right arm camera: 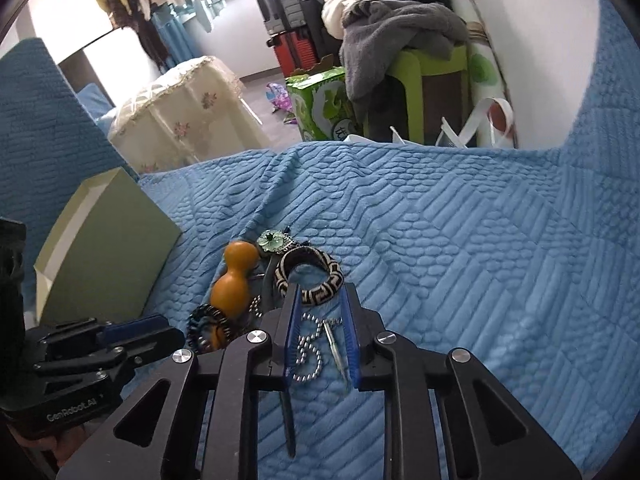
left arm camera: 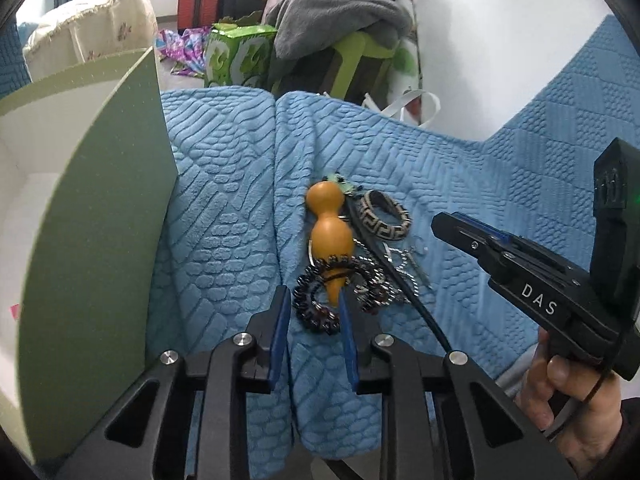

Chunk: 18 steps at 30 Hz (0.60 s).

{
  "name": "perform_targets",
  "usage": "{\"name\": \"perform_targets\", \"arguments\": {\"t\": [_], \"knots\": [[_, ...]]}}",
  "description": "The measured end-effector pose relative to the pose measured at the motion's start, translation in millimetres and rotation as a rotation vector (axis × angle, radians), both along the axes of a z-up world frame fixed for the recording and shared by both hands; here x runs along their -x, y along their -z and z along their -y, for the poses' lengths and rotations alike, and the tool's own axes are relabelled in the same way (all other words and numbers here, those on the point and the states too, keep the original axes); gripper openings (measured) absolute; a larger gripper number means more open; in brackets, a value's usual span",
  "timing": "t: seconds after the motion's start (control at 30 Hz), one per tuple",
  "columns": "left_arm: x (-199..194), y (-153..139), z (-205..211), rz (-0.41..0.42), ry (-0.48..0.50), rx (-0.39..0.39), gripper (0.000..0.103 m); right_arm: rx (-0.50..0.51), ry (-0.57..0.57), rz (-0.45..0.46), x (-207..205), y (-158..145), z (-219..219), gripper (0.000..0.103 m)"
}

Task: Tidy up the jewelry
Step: 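Grasp the black coiled bracelet with the left gripper while the right grasps the patterned bangle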

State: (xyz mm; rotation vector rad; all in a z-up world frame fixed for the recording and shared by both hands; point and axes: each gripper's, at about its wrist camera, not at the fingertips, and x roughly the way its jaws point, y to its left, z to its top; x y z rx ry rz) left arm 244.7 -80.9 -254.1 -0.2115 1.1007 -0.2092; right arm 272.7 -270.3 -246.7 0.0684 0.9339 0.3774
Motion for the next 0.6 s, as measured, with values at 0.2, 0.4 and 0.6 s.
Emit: {"name": "perform_targets", "arguments": {"t": [0.2, 0.4, 0.6], "knots": [[-10.3, 15.2, -2.1, -0.023, -0.004, -0.017, 0.018, 0.01, -0.019, -0.025, -18.5, 14.1, -6.0, 0.013], [-12.8, 20.1, -0.4, -0.018, 0.009, -0.02, 0.014, 0.017, -0.018, -0.052, -30.9, 24.2, -6.6, 0.01], [-13.2, 26.4, 0.7, -0.019, 0.005, -0.026, 0.007, 0.11, -0.022, -0.06, -34.5, 33.5, -13.5, 0.01]]}}
